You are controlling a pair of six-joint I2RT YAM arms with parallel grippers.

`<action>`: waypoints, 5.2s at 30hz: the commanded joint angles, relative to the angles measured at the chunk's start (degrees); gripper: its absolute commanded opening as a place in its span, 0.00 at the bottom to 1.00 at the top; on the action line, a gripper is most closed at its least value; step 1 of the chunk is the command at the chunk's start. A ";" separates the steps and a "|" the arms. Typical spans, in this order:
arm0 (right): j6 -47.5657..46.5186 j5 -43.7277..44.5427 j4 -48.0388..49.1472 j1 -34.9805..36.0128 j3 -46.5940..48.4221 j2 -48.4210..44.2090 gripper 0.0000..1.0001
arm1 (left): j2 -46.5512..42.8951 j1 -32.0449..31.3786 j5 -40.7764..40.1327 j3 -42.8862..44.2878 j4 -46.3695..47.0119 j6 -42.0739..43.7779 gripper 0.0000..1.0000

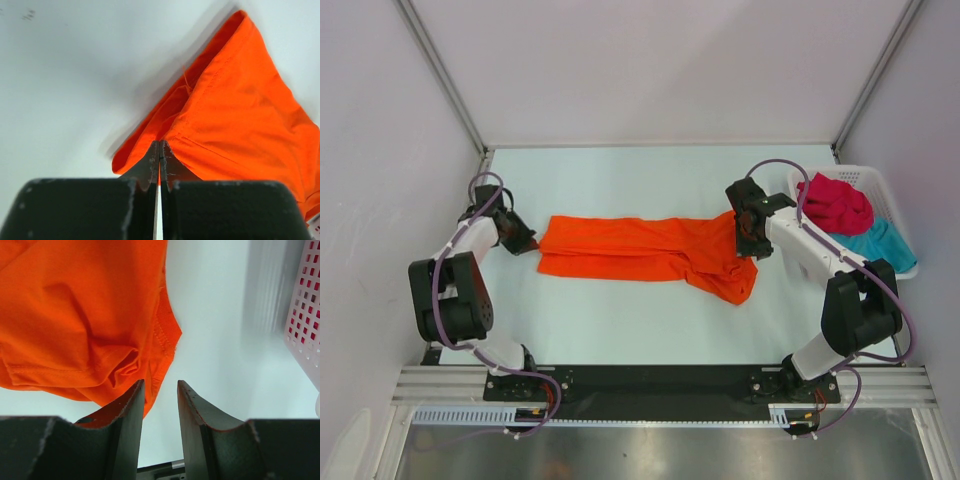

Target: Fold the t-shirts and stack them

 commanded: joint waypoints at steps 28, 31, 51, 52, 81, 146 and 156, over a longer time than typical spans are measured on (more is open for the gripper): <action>0.88 -12.01 8.49 1.31 1.11 6.83 0.41 | -3.63 1.76 0.15 -0.09 -0.41 0.94 0.56; 1.49 -15.45 10.70 0.96 1.10 10.33 0.41 | -3.81 1.67 0.76 -0.36 -0.05 1.11 0.56; 5.98 -29.08 13.26 -8.18 18.72 36.68 0.42 | -4.07 1.76 7.27 2.98 -0.05 1.46 0.55; 5.81 -28.55 12.47 -8.53 20.86 38.20 0.42 | -3.37 1.76 7.44 3.16 -0.05 1.55 0.56; 6.51 -29.16 -0.11 -17.58 68.78 57.72 0.44 | 0.50 1.85 6.04 8.25 -1.99 1.46 0.55; -2.28 -17.56 -0.81 -2.20 40.83 30.48 0.45 | 4.19 -10.11 -0.75 -12.32 20.42 -12.77 0.23; -2.55 -17.56 -1.25 -2.82 41.00 29.07 0.45 | 3.50 -12.39 8.83 -13.19 22.53 -15.49 0.00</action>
